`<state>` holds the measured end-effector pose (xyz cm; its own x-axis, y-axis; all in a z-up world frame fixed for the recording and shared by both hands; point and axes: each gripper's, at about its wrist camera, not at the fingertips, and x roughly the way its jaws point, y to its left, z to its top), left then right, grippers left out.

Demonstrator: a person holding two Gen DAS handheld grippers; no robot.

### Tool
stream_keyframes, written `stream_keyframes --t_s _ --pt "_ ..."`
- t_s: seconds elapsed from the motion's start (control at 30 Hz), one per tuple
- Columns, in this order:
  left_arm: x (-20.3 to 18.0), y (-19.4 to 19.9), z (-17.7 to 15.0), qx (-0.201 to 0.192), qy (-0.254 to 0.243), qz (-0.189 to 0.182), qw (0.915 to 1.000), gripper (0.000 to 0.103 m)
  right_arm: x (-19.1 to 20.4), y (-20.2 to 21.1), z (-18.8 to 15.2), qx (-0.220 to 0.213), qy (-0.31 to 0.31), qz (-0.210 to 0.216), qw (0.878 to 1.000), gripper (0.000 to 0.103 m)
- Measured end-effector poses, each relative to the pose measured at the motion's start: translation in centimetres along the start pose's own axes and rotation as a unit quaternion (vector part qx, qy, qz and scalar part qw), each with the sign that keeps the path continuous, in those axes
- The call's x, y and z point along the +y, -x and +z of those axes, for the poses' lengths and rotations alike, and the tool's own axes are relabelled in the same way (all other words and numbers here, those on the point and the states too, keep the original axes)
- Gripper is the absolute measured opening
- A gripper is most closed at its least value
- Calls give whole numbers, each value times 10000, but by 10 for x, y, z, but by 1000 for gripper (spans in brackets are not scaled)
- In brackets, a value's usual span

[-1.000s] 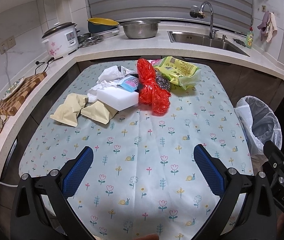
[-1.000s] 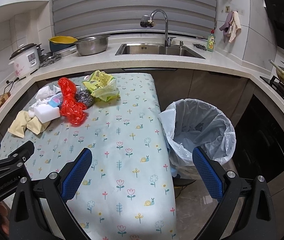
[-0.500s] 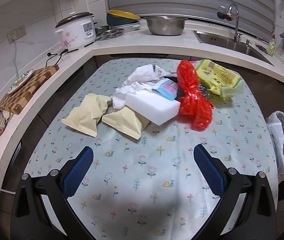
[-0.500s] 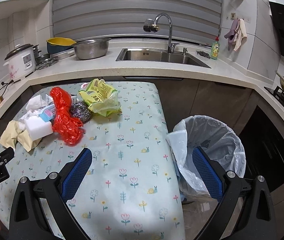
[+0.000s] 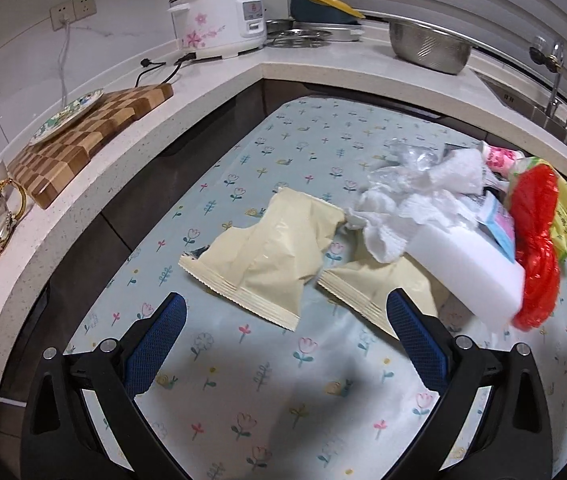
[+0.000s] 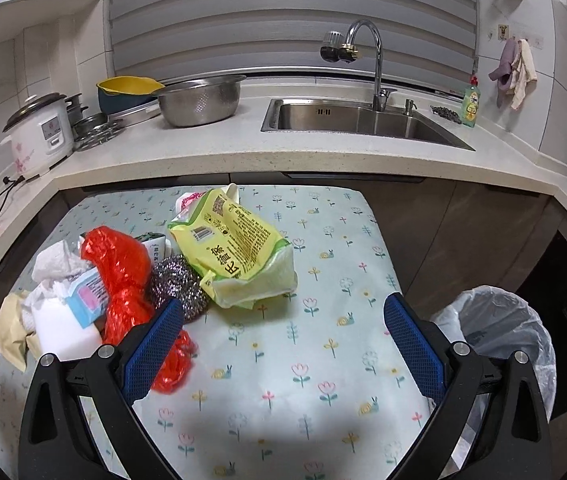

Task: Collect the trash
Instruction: 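Grasp the yellow-green snack bag with the right gripper while the left grasps a beige paper bag, then carry both bags over the trash bin with both grippers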

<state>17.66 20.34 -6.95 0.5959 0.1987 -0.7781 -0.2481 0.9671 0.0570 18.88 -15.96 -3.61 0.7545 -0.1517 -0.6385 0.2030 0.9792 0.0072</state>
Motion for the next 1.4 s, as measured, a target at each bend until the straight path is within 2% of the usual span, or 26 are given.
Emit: stream_keyframes --t_s 0.2,0.5,0.57,0.73,0.8,0.83,0.87,0.9,0.93,1.0,1.03,1.1,1.3,1.4 --pt "23 -41 14 279 133 109 9995 96 11 -52 18 168 36 -44 9998 96" --pt "35 -82 20 541 153 -222 9982 96 21 -111 27 481 -73 72 9988 96" --pt "37 -90 19 604 161 -305 9976 96 23 -116 27 544 -118 179 9983 92" --pt "37 -94 18 509 154 -488 9974 92 34 -119 24 584 -13 320 9978 65" --pt "35 -95 18 546 115 -590 9967 79 35 -118 24 570 -38 385 9976 56" --pt "34 -95 17 592 103 -628 9962 75 34 -116 24 559 -90 413 9975 46" --pt "33 -97 17 627 94 -661 9958 66 32 -115 25 560 -150 452 9973 42" --pt "33 -97 16 652 96 -676 9955 59 31 -114 25 559 -211 491 9970 33" --pt "33 -97 15 646 101 -672 9956 57 29 -112 25 563 -271 525 9967 26" --pt "32 -93 13 604 89 -694 9957 46 26 -110 25 582 -362 581 9960 22" --pt "32 -91 13 581 68 -700 9958 45 25 -108 25 582 -384 593 9958 20" --pt "30 -85 12 515 9 -697 9962 30 25 -102 24 554 -369 566 9962 18" --pt "28 -66 13 331 -8 -708 9969 20 20 -75 25 362 -380 494 9974 15" --pt "28 -53 14 220 -12 -723 9971 19 15 -58 26 236 -388 426 9981 14"
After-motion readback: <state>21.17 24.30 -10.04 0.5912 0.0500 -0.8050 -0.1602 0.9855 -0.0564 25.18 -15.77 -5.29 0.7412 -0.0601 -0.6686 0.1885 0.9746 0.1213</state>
